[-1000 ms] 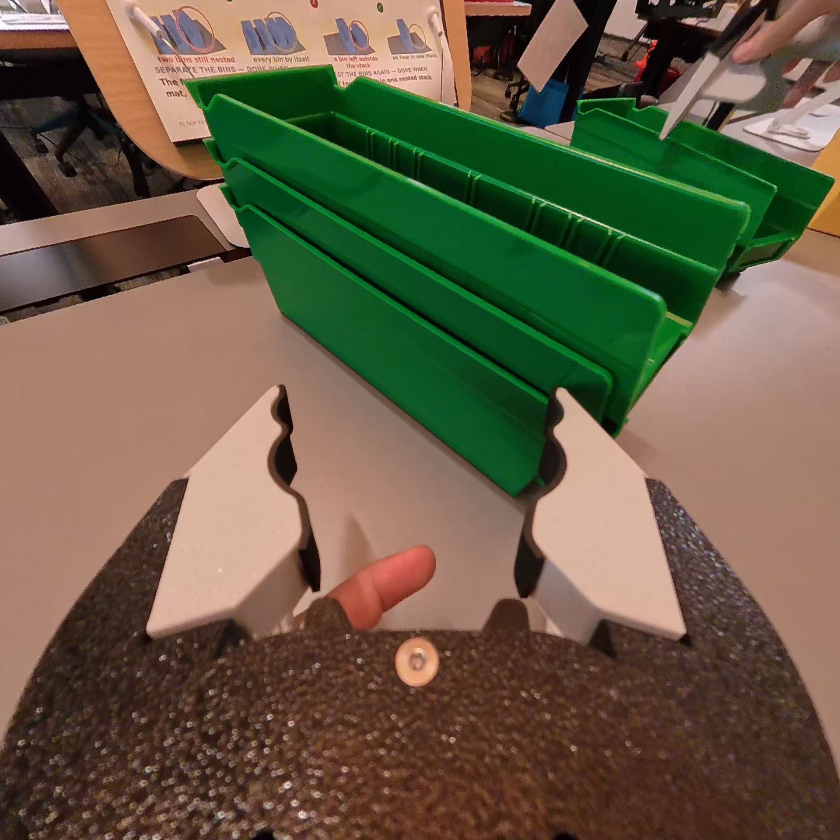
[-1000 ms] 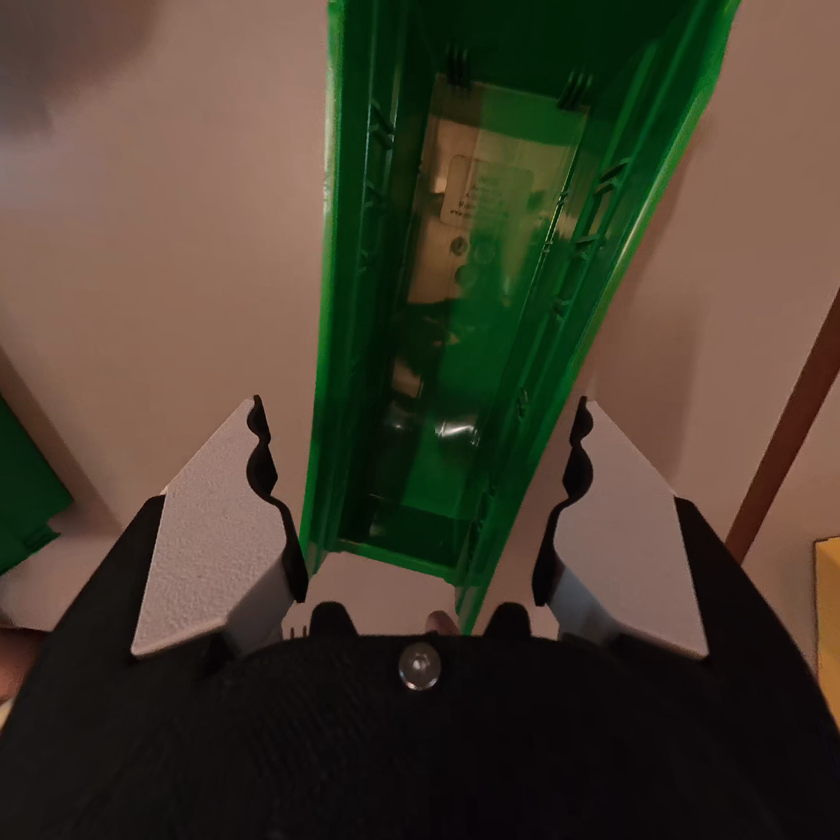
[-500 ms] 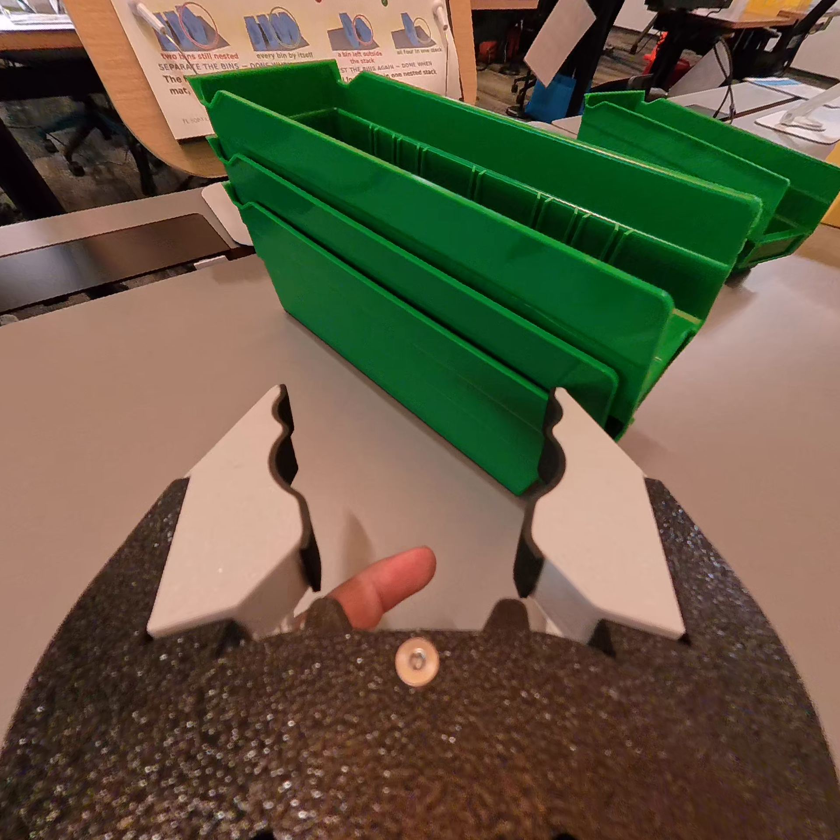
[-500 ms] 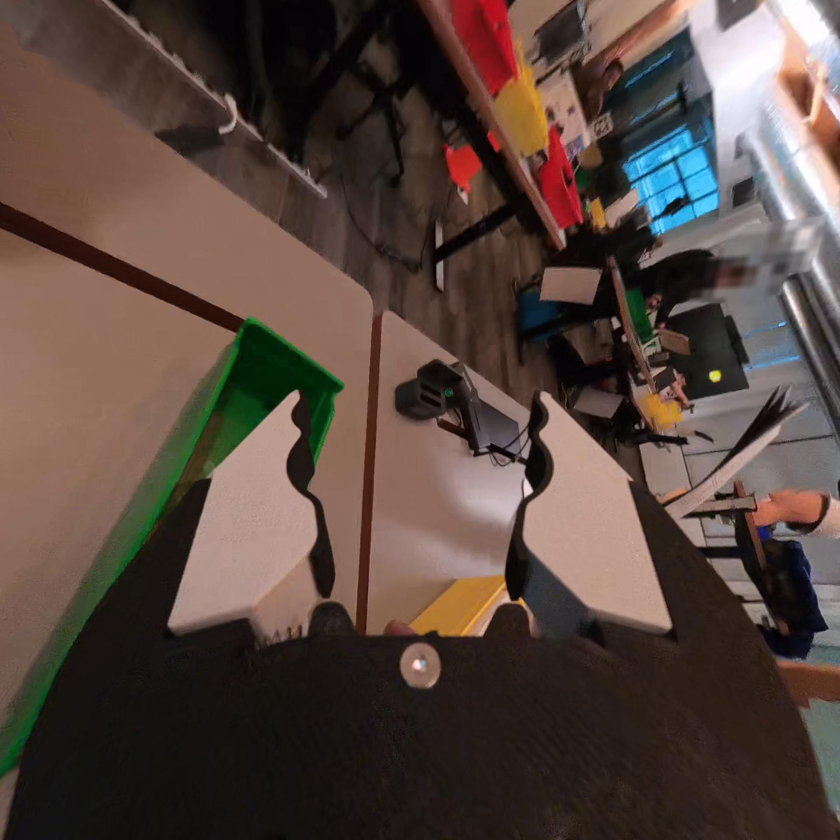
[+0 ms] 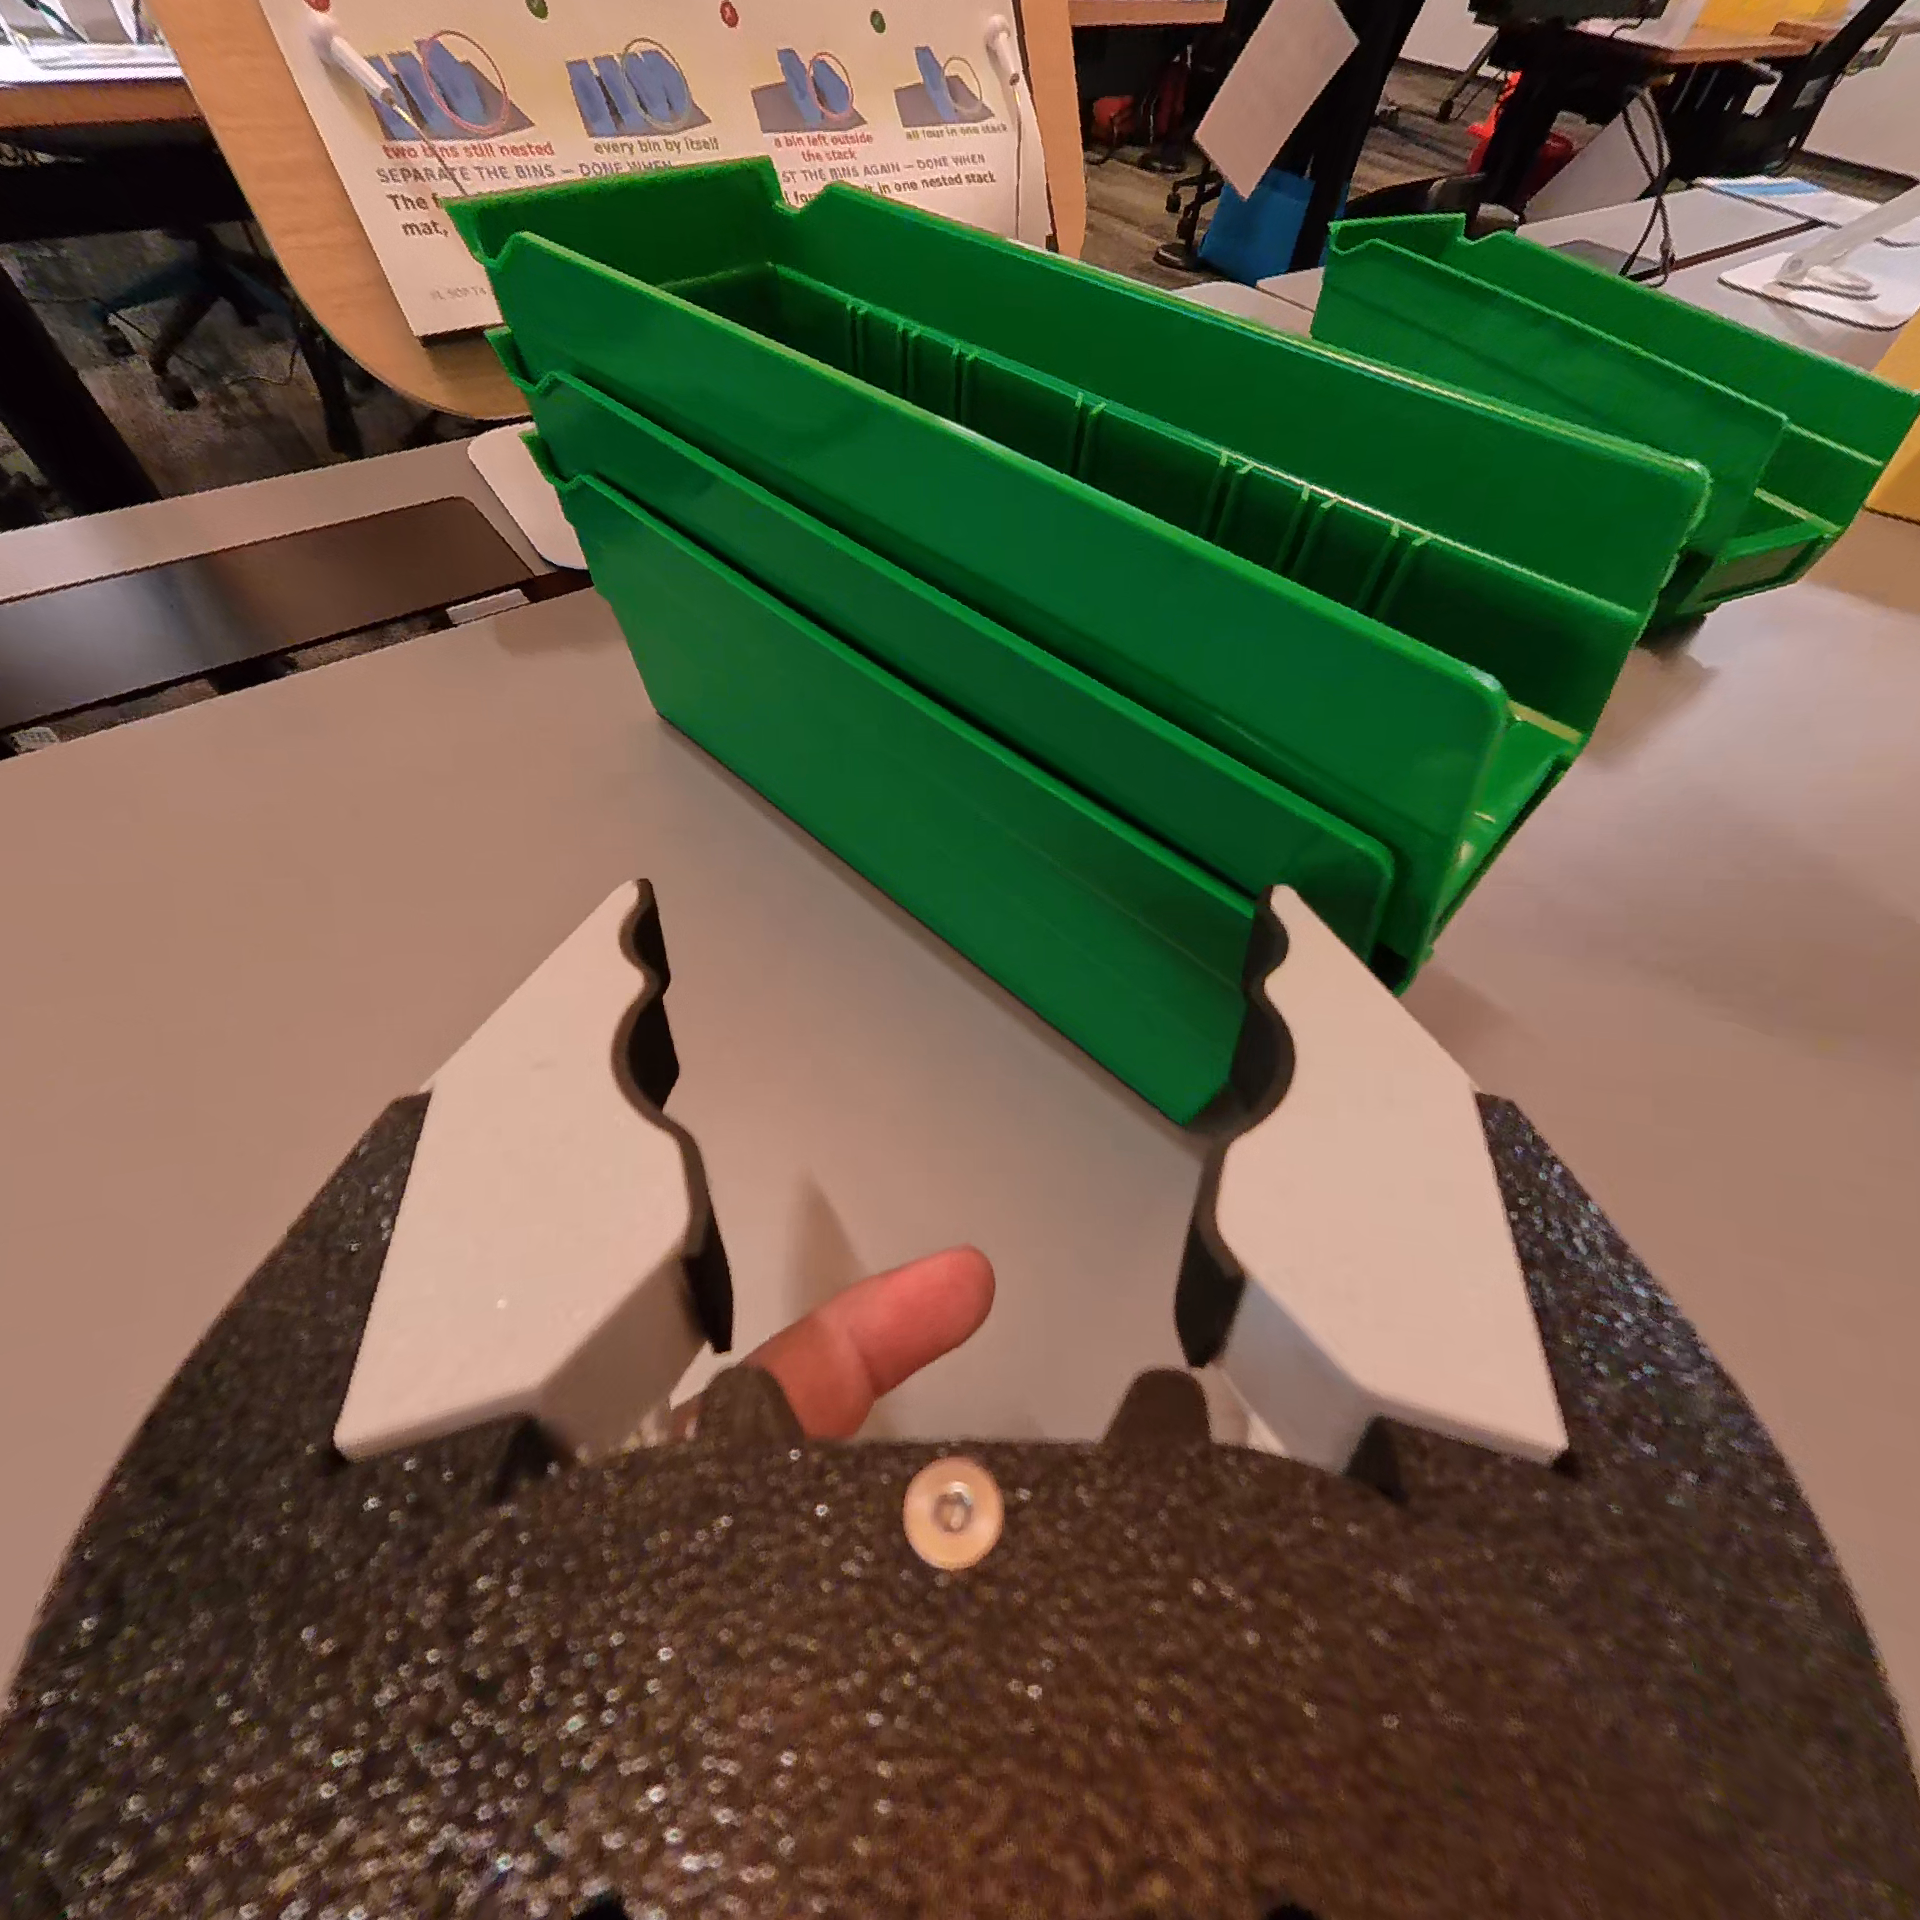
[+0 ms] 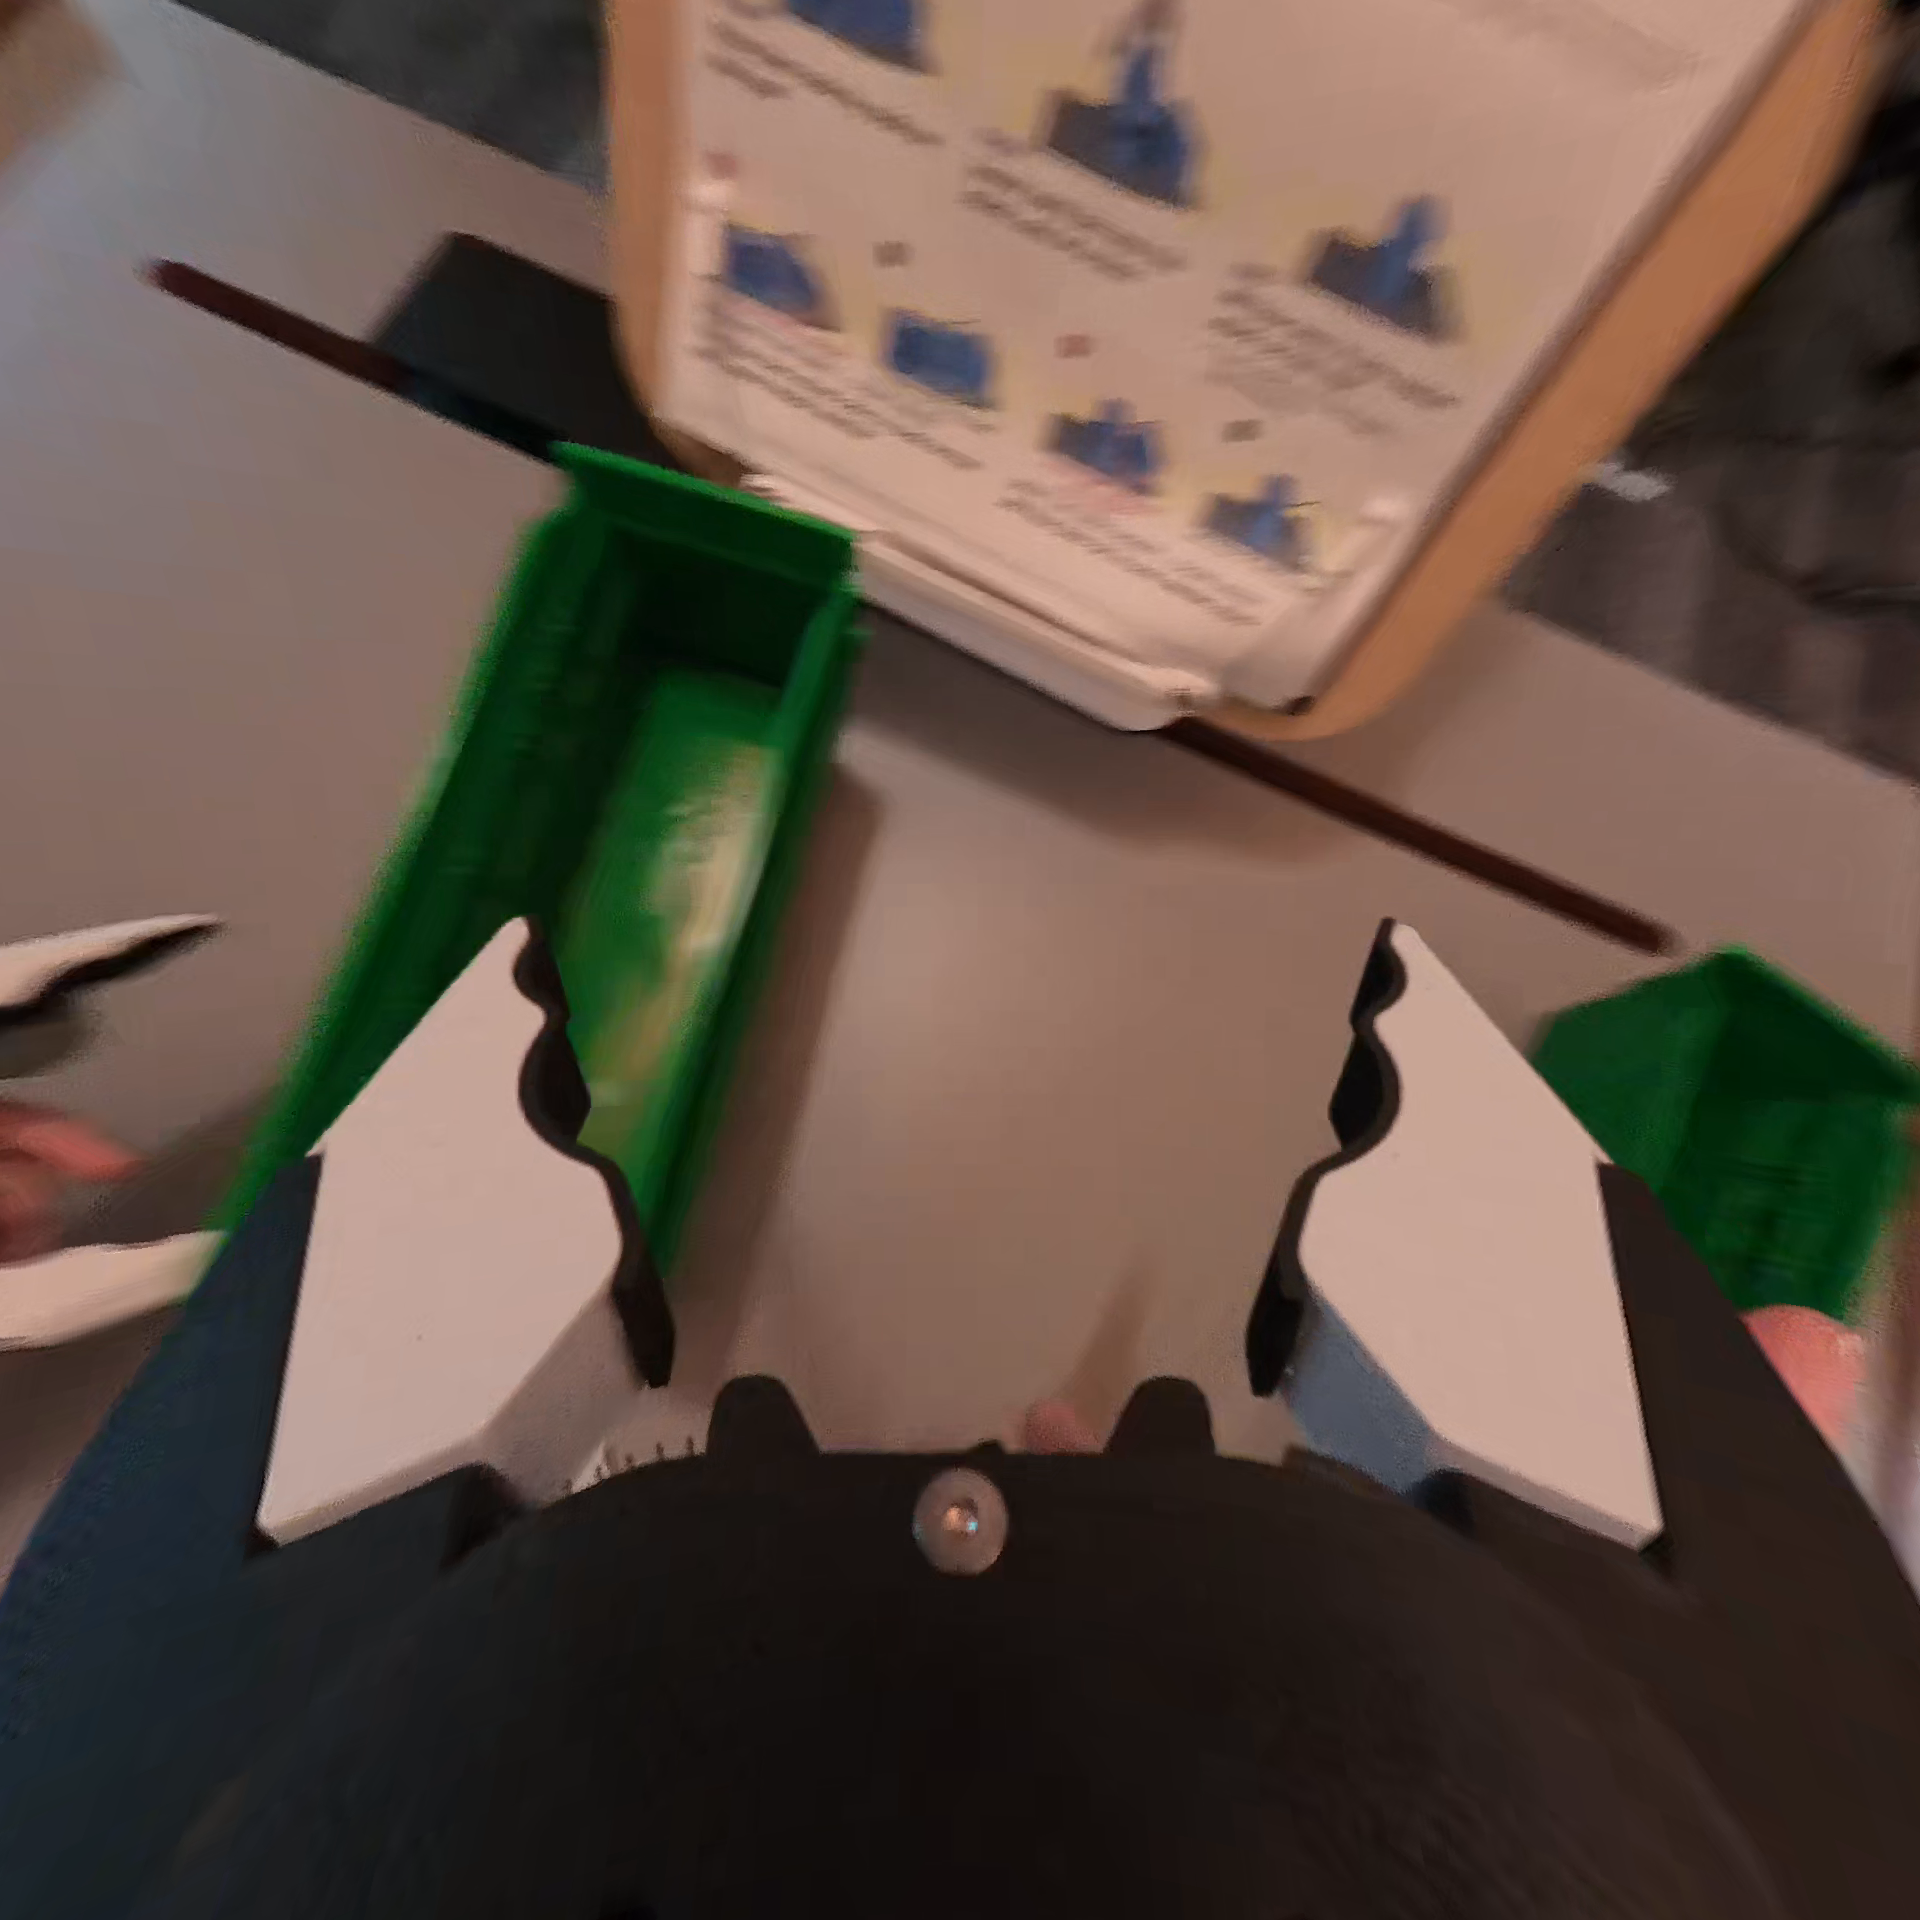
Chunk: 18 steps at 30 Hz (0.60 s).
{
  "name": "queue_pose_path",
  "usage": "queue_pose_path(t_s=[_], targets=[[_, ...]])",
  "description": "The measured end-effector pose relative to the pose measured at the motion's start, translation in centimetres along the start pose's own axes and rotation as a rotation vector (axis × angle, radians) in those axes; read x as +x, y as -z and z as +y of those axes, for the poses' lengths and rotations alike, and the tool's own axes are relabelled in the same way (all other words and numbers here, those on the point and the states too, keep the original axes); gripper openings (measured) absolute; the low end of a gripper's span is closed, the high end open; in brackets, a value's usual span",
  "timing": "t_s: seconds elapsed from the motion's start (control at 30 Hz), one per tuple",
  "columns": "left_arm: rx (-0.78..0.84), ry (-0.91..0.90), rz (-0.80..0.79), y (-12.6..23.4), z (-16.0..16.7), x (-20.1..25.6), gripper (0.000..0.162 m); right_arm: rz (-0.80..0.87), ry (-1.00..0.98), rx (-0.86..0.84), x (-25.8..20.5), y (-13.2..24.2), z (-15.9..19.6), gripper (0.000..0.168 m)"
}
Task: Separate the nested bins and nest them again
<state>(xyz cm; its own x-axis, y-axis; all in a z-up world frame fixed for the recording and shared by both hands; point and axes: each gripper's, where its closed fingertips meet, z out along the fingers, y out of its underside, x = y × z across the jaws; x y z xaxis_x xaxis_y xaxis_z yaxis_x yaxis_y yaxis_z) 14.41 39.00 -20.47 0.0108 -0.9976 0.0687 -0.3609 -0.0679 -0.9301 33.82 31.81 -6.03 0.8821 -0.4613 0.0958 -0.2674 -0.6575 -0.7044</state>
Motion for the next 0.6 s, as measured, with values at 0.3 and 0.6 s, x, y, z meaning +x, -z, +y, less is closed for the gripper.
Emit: queue_pose_path(t_s=[0.3,0.6], targets=[[0.033,-0.002,-0.021,1.5,-0.9,-0.6,0.109,-0.091,-0.188,-0.271,-9.5,-6.6,2.7,0.12],[0.054,0.074,-0.014,2.1,-1.0,-2.0,0.109,-0.001,-0.127,-0.406,-9.3,-8.8,4.4,0.114]])
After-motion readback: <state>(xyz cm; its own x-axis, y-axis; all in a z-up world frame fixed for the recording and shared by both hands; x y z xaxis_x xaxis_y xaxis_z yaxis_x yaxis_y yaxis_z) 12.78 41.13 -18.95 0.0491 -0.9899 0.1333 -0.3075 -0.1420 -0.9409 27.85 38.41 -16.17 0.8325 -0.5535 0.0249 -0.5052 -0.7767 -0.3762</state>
